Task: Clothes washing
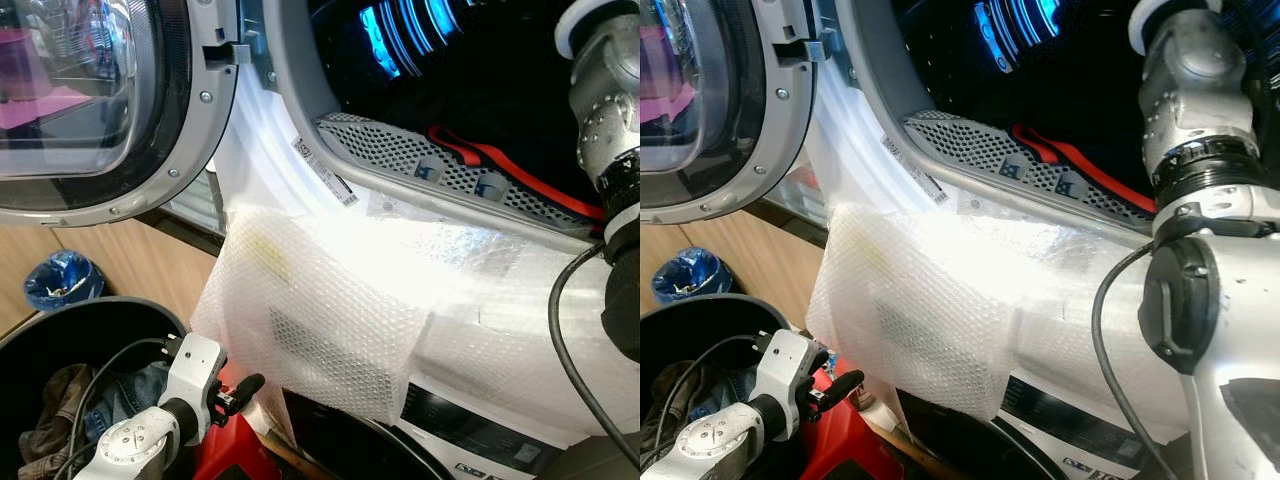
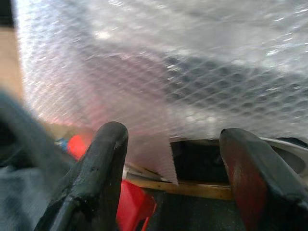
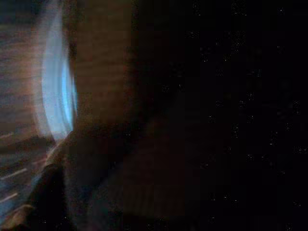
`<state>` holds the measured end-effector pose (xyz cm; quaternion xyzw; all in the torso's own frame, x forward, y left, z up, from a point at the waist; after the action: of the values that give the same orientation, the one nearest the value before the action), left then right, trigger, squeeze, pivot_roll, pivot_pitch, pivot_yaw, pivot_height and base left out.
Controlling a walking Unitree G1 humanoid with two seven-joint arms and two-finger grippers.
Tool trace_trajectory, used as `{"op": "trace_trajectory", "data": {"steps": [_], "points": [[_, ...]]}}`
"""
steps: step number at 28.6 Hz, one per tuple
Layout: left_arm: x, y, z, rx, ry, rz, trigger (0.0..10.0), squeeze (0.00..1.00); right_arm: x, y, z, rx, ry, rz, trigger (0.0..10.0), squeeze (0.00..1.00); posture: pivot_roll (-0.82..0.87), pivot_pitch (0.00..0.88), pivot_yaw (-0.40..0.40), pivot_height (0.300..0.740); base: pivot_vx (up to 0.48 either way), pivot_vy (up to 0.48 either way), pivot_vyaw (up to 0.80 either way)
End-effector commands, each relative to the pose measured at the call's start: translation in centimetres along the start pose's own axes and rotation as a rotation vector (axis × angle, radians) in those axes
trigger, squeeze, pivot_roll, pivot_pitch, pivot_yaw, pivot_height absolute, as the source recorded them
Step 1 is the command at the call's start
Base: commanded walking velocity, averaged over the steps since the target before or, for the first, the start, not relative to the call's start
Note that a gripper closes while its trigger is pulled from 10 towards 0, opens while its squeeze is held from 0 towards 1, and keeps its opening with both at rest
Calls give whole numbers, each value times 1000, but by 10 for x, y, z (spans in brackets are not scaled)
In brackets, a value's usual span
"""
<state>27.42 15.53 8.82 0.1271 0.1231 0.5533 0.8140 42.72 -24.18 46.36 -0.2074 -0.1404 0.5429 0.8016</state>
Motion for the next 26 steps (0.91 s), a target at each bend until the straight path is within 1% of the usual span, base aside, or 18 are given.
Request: {"op": "trace_trajectory", "data": {"steps": [1,2,3,7,8,10,11,12,13,14,15,16,17,19,20,21,24,26], "points": [[5,0,-4,20,10,28,10000,0,-36,-2,18,-51,14,-197,10000,1000,148,97,-46,740,0,0,0],[5,0,-4,20,10,28,10000,0,-36,-2,18,-51,14,-197,10000,1000,148,97,-46,740,0,0,0],[6,0,-3,16,12,36,10000,0,-35,-1,31,-128,50,-209,10000,1000,152,99,-51,740,0,0,0],[5,0,-3,14,15,34,10000,0,-7,1,36,-184,67,-85,10000,1000,146,101,-50,740,0,0,0],[3,0,-3,14,15,26,10000,0,4,3,38,-217,70,-50,10000,1000,147,101,-48,740,0,0,0],[2,-1,-2,10,13,17,10000,0,16,6,46,-265,25,15,10000,1000,147,103,-46,740,0,0,0],[2,-1,-1,6,11,16,10000,0,25,8,55,-300,-44,86,10000,1000,146,104,-46,740,0,0,0],[3,-1,0,-1,13,23,10000,0,15,8,65,-344,-125,36,10000,1000,146,106,-48,740,0,0,0],[4,-1,2,-9,16,32,10000,0,-5,10,79,-411,-226,-59,10000,1000,146,106,-48,740,0,0,0],[4,-1,3,-12,16,34,10000,0,-14,11,84,-446,-254,-102,10000,1000,146,110,-49,740,0,0,0],[4,-1,2,-11,16,33,10000,0,-17,11,76,-420,-248,-130,10000,1000,147,109,-50,740,0,0,0],[3,-1,1,-5,17,28,10000,0,-1,7,46,-288,-165,-68,10000,1000,141,109,-47,740,0,0,0],[2,-1,0,0,18,20,10000,0,25,7,16,-154,-105,65,10000,1000,138,108,-45,740,0,0,0],[-1,-1,-2,9,18,6,10000,0,59,17,-29,39,-45,255,10000,1000,132,108,-43,740,0,0,0],[-2,-1,-3,12,18,1,10000,0,67,22,-44,96,-36,300,10000,1000,132,108,-43,740,0,0,0],[-4,-2,-3,16,15,-9,10000,0,68,26,-59,143,-5,290,10000,1000,137,108,-46,740,0,0,0],[-6,-2,-3,19,15,-22,10000,0,71,31,-73,179,39,304,10000,1000,135,108,-40,740,0,0,0],[-7,-3,-2,18,12,-25,10000,0,77,28,-57,128,8,337,10000,1000,137,109,-40,740,0,0,0]]}}
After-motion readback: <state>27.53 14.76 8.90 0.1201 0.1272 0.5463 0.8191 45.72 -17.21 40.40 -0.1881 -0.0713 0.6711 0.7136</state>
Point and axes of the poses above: a point about 5 cm out from each wrist's last joint towards the gripper, its own y axis pointing back from the gripper into the wrist, its own z axis along the axis of the wrist's last joint, x = y × z, the point moved 4 cm from there along -y, pointing out of the wrist towards the gripper, and after that the axes turned 4 degrees about y, right-handed, at the moved point
